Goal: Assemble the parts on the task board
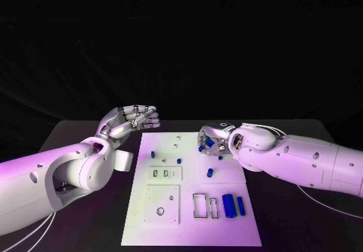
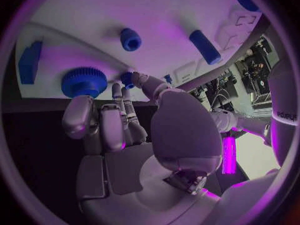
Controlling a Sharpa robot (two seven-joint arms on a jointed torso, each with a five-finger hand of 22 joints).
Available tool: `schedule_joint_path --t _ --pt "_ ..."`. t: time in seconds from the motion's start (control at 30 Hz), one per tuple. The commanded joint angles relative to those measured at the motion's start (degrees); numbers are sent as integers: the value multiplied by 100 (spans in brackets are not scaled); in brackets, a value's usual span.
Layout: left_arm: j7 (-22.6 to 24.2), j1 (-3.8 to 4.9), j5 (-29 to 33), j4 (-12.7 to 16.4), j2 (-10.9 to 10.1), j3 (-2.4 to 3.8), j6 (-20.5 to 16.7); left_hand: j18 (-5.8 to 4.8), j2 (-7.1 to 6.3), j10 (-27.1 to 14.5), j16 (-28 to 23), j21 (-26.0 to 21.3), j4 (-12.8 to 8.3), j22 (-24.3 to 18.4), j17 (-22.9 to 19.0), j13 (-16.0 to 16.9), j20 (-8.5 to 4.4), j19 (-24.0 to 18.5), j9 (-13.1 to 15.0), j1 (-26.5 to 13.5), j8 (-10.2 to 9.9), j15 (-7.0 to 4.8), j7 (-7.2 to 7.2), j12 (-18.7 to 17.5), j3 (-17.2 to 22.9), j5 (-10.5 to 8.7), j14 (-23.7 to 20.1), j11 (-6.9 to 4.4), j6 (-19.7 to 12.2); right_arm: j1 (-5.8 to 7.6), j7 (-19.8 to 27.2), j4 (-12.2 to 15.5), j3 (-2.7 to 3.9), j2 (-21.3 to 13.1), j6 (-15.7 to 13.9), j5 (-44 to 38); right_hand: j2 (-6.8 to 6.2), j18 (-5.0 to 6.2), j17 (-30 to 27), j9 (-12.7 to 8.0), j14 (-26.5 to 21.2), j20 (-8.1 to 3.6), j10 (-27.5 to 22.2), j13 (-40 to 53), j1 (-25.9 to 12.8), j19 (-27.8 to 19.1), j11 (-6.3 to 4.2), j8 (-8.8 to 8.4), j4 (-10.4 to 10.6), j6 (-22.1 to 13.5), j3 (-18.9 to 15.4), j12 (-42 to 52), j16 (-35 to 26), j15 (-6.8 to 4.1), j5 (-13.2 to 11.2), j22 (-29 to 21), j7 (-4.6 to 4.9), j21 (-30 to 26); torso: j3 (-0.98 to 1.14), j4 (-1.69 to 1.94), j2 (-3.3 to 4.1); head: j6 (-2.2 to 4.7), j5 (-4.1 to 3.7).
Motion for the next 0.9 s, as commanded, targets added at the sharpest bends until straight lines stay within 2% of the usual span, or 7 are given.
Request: schedule_joint_path --t 0.03,0.2,0.3,0.47,0.6,0.9 --pt "8 13 31 10 2 6 109 48 -17 -15 -25 -25 33 -5 7 2 11 21 -5 -58 -20 3 21 -25 -14 -21 -30 39 -21 -5 -21 -1 -2 12 -6 -99 79 -54 22 17 232 19 70 15 -2 28 -13 -16 46 33 34 39 46 29 30 40 -35 43 0 -4 13 -2 -5" --pt "-5 20 43 10 3 7 117 47 -15 -20 -28 -27 35 -7 9 2 12 19 -5 -61 -21 5 23 -27 -13 -20 -34 40 -23 -5 -36 -11 -2 20 -7 -95 139 -67 70 76 237 3 202 50 54 42 -47 5 81 80 145 78 116 4 -14 156 -68 126 1 2 28 -18 -10" --pt "-13 23 46 10 1 7 122 47 -15 -20 -28 -27 35 -7 9 2 12 19 -5 -61 -21 5 23 -27 -13 -20 -34 40 -23 -5 -43 -8 -2 27 -24 -95 240 -74 95 169 237 -33 393 104 197 46 -105 74 63 195 324 142 168 -49 -266 246 -124 191 1 3 31 -27 -6" --pt "-29 28 48 12 -2 7 130 47 -11 -26 -33 -30 37 -10 11 2 14 16 -5 -64 -24 7 25 -30 -11 -20 -40 43 -27 -5 -64 -7 -1 39 -93 -102 334 -84 122 289 242 -82 577 176 315 58 -179 176 35 341 465 211 214 -99 -414 339 -178 254 4 0 37 -32 -5" --pt "-43 33 48 10 -3 7 136 47 -9 -32 -37 -32 39 -12 12 1 15 14 -6 -67 -26 9 26 -32 -10 -21 -45 45 -29 -5 -101 -6 -1 48 -241 -130 357 -89 126 349 241 -104 617 206 355 61 -201 210 21 371 508 219 229 -118 -420 375 -192 278 3 -5 38 -40 0" --pt "-69 37 49 -7 -12 7 147 46 -6 -42 -43 -36 38 -15 14 1 17 10 -6 -67 -28 12 28 -35 -8 -23 -53 49 -33 16 -274 122 11 61 -828 -159 339 -96 140 382 245 -112 618 220 362 71 -199 217 10 367 531 209 247 -123 -440 415 -190 303 2 -5 37 -16 9"
